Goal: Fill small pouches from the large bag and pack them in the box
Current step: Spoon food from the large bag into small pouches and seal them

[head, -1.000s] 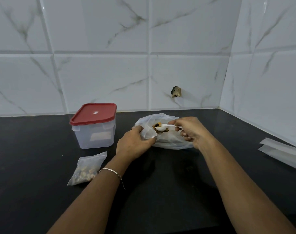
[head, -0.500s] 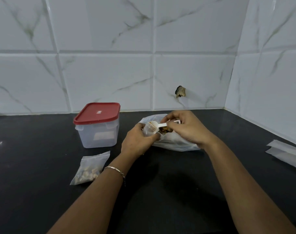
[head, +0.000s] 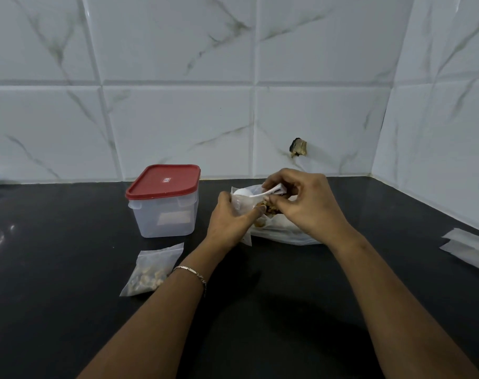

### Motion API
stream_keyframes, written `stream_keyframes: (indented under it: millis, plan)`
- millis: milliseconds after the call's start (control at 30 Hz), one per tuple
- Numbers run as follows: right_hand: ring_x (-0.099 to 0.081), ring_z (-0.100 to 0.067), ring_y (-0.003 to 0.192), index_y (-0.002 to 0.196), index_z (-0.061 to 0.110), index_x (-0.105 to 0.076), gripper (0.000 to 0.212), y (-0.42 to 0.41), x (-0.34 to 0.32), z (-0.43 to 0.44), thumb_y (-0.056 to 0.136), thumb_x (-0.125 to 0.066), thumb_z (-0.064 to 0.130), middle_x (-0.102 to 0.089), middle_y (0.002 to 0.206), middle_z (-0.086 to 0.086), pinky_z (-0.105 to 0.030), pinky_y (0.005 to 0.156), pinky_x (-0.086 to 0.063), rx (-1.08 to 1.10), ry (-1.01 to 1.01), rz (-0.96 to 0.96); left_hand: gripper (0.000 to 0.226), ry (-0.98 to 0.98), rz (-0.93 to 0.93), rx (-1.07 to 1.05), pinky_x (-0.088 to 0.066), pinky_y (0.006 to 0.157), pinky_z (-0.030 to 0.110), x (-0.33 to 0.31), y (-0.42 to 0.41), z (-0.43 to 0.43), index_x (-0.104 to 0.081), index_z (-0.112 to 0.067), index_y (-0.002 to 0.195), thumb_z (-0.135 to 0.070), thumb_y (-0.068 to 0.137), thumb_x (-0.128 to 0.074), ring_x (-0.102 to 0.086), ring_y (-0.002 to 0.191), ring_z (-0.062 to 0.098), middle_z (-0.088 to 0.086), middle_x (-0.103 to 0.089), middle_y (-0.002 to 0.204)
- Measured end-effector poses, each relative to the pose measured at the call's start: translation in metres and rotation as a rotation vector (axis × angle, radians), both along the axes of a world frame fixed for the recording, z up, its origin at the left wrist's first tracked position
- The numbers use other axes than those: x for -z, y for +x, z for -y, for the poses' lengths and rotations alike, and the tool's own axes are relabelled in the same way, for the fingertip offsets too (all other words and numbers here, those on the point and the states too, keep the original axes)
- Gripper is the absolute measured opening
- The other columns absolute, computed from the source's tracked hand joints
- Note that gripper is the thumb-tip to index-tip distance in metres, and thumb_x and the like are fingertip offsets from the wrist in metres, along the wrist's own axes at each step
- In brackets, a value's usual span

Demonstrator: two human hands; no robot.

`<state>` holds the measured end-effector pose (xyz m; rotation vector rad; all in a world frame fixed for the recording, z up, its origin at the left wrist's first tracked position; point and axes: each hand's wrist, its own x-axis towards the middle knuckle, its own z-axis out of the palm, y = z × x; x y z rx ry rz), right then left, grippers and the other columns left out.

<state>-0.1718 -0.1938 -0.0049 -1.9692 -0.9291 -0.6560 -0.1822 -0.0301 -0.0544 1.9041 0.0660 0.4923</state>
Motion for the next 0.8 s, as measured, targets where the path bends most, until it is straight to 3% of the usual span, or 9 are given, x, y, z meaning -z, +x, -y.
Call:
stream_keyframes:
  millis: [100, 200, 333, 400, 467, 533, 667, 800]
  plan:
    - [-0.065, -0.007, 0.079, 0.093, 0.024, -0.072, 0.017, 0.001, 0.0, 0.001, 0.084, -0.072, 0.009, -0.07, 0.086, 0.011, -0.032, 0.075, -0.057, -0.026, 0.045, -0.043, 0.054, -0.021, -0.007, 0.016, -0.05, 0.083, 0.028, 0.001, 0.001, 0.0, -0.042, -0.017, 0.116, -0.037, 0.079, -0.076, -0.056, 0.104, 0.015, 0.0, -0.054, 0.115]
    - [-0.067, -0.009, 0.075, 0.094, 0.025, -0.071, 0.014, 0.001, 0.0, 0.002, 0.086, -0.071, 0.014, -0.07, 0.087, 0.009, -0.03, 0.07, -0.058, -0.032, 0.053, -0.099, 0.057, -0.015, -0.009, 0.021, -0.049, 0.083, 0.028, 0.001, 0.001, 0.002, -0.039, -0.017, 0.118, -0.039, 0.079, -0.075, -0.055, 0.106, 0.016, -0.001, -0.052, 0.116]
    - [-0.068, -0.005, 0.075, 0.095, 0.025, -0.068, 0.013, 0.003, -0.002, 0.006, 0.086, -0.072, 0.017, -0.072, 0.086, 0.008, -0.018, 0.066, -0.054, -0.034, 0.198, -0.152, 0.059, 0.042, -0.028, 0.002, -0.049, 0.095, 0.043, 0.002, 0.002, 0.001, -0.038, -0.02, 0.112, -0.049, 0.076, -0.074, -0.053, 0.109, 0.019, -0.005, -0.049, 0.111]
    - [-0.068, -0.004, 0.074, 0.097, 0.025, -0.066, 0.011, 0.008, -0.002, 0.012, 0.089, -0.069, 0.017, -0.07, 0.087, 0.008, -0.018, 0.067, -0.052, -0.007, 0.231, -0.183, 0.058, 0.165, -0.01, -0.114, -0.046, 0.097, 0.049, 0.004, 0.004, -0.001, -0.041, -0.023, 0.108, -0.058, 0.073, -0.071, -0.05, 0.114, 0.022, -0.002, -0.051, 0.114]
    - [-0.066, -0.002, 0.074, 0.099, 0.026, -0.062, 0.009, 0.016, 0.001, 0.02, 0.095, -0.06, 0.019, -0.066, 0.09, 0.009, -0.022, 0.067, -0.053, 0.04, 0.148, -0.209, 0.057, 0.305, 0.02, -0.284, -0.041, 0.1, 0.047, 0.004, 0.004, -0.004, -0.046, -0.02, 0.109, -0.059, 0.074, -0.068, -0.041, 0.121, 0.026, 0.004, -0.051, 0.121]
    - [-0.064, 0.002, 0.076, 0.1, 0.027, -0.06, 0.014, 0.022, 0.005, 0.028, 0.1, -0.05, 0.017, -0.063, 0.089, 0.012, -0.023, 0.069, -0.051, 0.09, -0.029, -0.203, 0.06, 0.309, 0.026, -0.348, -0.037, 0.102, 0.043, 0.004, 0.005, -0.008, -0.048, -0.016, 0.118, -0.054, 0.076, -0.068, -0.035, 0.126, 0.027, 0.007, -0.047, 0.129]
    - [-0.062, 0.0, 0.077, 0.098, 0.031, -0.065, 0.023, 0.025, 0.016, 0.027, 0.098, -0.05, 0.014, -0.066, 0.086, 0.009, -0.022, 0.069, -0.049, 0.161, -0.256, -0.174, 0.059, 0.263, 0.009, -0.223, -0.043, 0.1, 0.041, 0.007, 0.009, -0.009, -0.05, -0.016, 0.12, -0.047, 0.075, -0.073, -0.045, 0.121, 0.023, 0.004, -0.05, 0.126]
    - [-0.067, -0.013, 0.085, 0.109, 0.034, -0.069, 0.026, 0.04, 0.025, 0.009, 0.094, -0.057, 0.016, -0.072, 0.099, 0.007, -0.032, 0.074, -0.055, 0.402, -0.508, 0.041, 0.053, 0.313, 0.002, -0.159, -0.04, 0.085, 0.025, 0.01, 0.008, -0.008, -0.056, -0.014, 0.117, -0.041, 0.076, -0.075, -0.05, 0.108, 0.013, 0.002, -0.051, 0.126]
